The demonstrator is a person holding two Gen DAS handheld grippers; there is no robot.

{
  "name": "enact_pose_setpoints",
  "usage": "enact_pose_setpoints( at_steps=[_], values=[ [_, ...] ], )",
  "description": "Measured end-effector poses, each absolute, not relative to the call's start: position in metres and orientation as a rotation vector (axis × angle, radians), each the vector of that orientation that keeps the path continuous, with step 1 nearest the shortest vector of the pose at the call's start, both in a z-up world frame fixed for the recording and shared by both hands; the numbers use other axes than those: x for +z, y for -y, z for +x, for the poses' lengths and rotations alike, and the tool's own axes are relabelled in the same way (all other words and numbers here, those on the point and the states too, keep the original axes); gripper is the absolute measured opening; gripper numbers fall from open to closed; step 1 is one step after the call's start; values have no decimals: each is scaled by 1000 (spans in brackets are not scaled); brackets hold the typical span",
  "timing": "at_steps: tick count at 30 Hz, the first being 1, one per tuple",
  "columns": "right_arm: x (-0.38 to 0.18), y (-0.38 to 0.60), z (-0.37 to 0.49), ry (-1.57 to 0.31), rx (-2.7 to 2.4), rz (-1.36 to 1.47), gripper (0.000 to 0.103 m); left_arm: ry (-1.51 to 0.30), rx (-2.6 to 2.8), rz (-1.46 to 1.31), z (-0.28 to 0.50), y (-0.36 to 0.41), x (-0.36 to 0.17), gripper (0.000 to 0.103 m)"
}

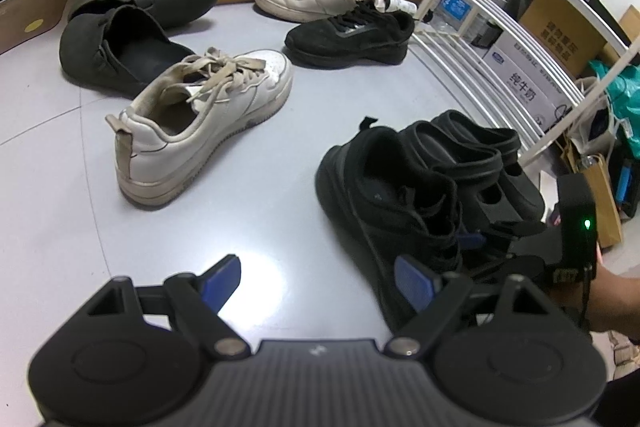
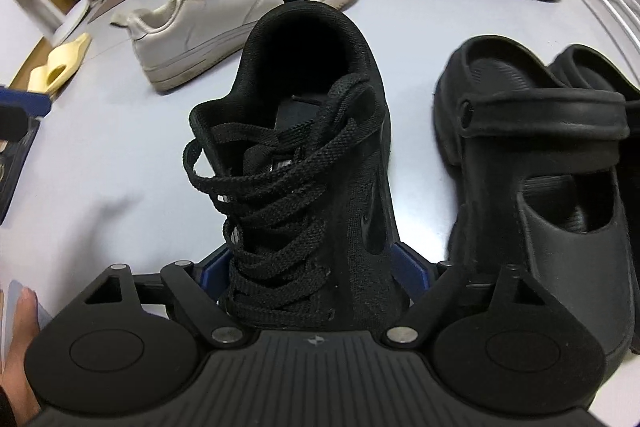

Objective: Organize scattered shoes

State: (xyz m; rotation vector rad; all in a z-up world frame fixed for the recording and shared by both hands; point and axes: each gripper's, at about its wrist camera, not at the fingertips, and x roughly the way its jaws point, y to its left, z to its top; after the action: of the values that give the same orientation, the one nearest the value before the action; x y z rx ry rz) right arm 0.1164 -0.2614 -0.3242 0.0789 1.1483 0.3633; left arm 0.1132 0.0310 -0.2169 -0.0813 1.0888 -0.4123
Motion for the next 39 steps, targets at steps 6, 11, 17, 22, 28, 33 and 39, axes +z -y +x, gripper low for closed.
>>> enact_pose_setpoints(
  at_steps=[6,11,17,22,28,33,39],
  values=[
    [-323,272,122,-1147,318,81,85,-1091,-414,-81,113,-31,-218,86],
    [-319,268,121,-1141,325,32,83,-1087,-413,-81,113,-33,-217,86],
    [-308,262,119,-1140,330,7,83,-1083,-410,-80,113,-33,-216,86],
    [-295,279,113,-1121,336,32,84,-1083,-403,-79,117,-33,-217,86],
    [-284,307,100,-1098,295,58,84,-1072,-400,-46,124,-28,-214,86],
    [-277,326,91,-1071,265,77,84,-1054,-403,-21,134,-23,-208,86],
    [-269,342,89,-1032,241,88,84,-1022,-420,42,166,0,-191,86]
  ],
)
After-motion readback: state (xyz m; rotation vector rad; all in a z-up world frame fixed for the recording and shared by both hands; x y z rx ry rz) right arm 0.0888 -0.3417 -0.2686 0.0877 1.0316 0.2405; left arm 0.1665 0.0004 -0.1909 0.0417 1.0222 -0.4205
